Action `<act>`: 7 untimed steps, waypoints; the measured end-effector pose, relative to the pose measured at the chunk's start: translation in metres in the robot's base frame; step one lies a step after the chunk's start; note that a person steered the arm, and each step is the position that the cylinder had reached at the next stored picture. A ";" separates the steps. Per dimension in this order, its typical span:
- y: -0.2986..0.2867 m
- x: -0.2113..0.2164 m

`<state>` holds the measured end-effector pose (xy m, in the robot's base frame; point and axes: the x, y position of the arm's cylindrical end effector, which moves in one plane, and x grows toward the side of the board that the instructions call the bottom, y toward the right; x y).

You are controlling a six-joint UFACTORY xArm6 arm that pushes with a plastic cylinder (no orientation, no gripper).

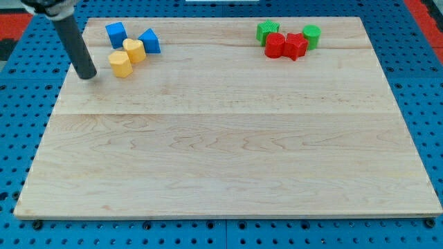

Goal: Move the blue cube to the top of the yellow heart

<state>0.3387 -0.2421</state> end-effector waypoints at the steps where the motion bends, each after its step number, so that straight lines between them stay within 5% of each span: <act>1: 0.025 -0.004; 3: 0.012 -0.004; 4: -0.057 -0.076; 5: -0.043 -0.124; 7: 0.017 -0.070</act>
<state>0.2684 -0.2254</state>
